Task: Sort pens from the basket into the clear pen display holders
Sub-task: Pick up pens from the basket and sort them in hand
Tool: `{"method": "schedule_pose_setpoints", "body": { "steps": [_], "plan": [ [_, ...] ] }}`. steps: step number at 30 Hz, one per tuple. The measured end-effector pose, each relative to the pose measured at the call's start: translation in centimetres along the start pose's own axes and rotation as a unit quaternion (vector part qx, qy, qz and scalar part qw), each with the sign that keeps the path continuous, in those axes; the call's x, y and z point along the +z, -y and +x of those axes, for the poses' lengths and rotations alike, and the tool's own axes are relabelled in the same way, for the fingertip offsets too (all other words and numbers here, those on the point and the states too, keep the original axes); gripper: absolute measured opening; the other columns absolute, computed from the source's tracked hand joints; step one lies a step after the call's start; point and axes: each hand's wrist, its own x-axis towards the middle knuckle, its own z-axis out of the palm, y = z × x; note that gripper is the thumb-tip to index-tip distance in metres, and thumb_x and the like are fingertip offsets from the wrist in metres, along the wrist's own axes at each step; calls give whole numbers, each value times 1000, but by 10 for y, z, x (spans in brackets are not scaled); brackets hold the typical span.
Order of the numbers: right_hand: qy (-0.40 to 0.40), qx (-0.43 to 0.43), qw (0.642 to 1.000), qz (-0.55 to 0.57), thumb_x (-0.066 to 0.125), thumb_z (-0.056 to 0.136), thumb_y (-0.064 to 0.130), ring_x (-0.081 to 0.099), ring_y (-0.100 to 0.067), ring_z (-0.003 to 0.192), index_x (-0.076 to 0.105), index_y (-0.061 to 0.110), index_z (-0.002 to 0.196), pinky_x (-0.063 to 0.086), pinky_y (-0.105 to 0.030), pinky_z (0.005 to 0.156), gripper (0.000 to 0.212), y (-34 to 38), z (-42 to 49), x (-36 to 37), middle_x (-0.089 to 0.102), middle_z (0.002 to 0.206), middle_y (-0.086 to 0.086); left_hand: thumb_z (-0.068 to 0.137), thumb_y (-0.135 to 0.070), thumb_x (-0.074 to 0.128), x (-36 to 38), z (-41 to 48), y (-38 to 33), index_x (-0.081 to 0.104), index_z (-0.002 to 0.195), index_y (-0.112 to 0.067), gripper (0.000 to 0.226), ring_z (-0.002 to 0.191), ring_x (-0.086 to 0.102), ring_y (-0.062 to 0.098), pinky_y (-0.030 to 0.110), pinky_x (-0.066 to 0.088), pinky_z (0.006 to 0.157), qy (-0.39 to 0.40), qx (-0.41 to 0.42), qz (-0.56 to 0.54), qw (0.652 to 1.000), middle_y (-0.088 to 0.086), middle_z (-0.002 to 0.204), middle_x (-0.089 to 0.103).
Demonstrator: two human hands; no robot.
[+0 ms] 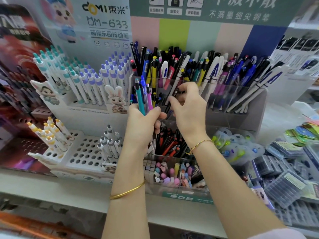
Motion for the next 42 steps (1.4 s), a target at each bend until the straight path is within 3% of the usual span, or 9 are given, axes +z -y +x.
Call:
{"method": "schedule_pose_setpoints", "body": {
  "steps": [5, 8, 15, 21, 24, 27, 29, 35, 42],
  "plan": [
    [-10, 8, 995, -103, 64, 90, 18, 55, -20, 80, 50, 8, 104, 45, -33, 68, 22, 2, 3, 0, 55, 83, 3, 97, -13, 55, 0, -3, -3, 50, 110, -14, 15, 57, 60, 6, 22, 54, 54, 44, -16, -46, 998, 1, 78, 69],
    [-8, 44, 996, -79, 61, 91, 12, 49, -18, 74, 42, 9, 101, 40, -31, 65, 22, 0, 3, -2, 43, 73, 10, 96, -10, 55, 0, -3, -3, 52, 107, -14, 11, 60, 64, 8, 25, 56, 58, 54, -28, -68, 996, 3, 78, 70],
    [-10, 64, 998, -28, 54, 93, 7, 54, -15, 80, 53, 12, 97, 41, -24, 70, 7, -6, -1, -12, 51, 80, 9, 94, -10, 59, 1, -2, 2, 54, 114, -11, 20, 69, 70, 13, 25, 57, 59, 64, -33, -42, 997, 8, 85, 75],
    [52, 80, 993, 66, 60, 93, 29, 56, 0, 65, 67, 16, 76, 45, -17, 64, 23, 5, -1, -15, 62, 68, 10, 92, -7, 61, 3, -2, 4, 61, 108, -12, 16, 68, 69, 11, 21, 55, 57, 70, -24, -10, 997, 5, 81, 75],
    [89, 68, 991, 72, 64, 90, 27, 53, 2, 59, 69, 14, 74, 45, -17, 63, 21, 7, 2, -16, 60, 65, 12, 92, -5, 60, 4, -3, 5, 62, 107, -7, 15, 73, 72, 17, 28, 60, 63, 62, -26, -20, 998, 8, 82, 74],
    [-2, 65, 992, 107, 58, 95, 22, 54, 0, 52, 64, 16, 80, 46, -18, 54, 17, 7, 8, -21, 58, 66, 7, 89, -7, 65, 2, 0, 7, 65, 96, -9, 7, 89, 72, 26, 45, 59, 82, 27, -10, -2, 1000, 15, 94, 73],
    [-90, 62, 983, 147, 54, 97, 20, 57, -4, 51, 61, 15, 85, 47, -21, 47, 15, 8, 12, -26, 59, 66, 2, 88, -6, 65, 1, 2, 6, 65, 94, -11, 8, 94, 71, 25, 44, 58, 85, 2, -5, 7, 1000, 13, 99, 72],
    [-181, -53, 978, 92, 52, 98, 24, 61, -20, 58, 54, 22, 85, 53, -44, 57, 13, 5, 13, -27, 56, 63, 7, 91, -6, 61, 1, 0, 6, 62, 98, -13, 10, 85, 72, 13, 27, 59, 71, -20, 6, 31, 999, 6, 95, 72],
    [-35, -66, 997, -22, 63, 91, 17, 60, -24, 65, 53, 10, 91, 53, -45, 62, 12, -7, 8, -17, 59, 75, -3, 93, -8, 58, 4, -1, 3, 61, 99, -15, 9, 47, 54, 3, 16, 47, 48, -24, 18, 58, 998, -2, 70, 71]
  ]
}}
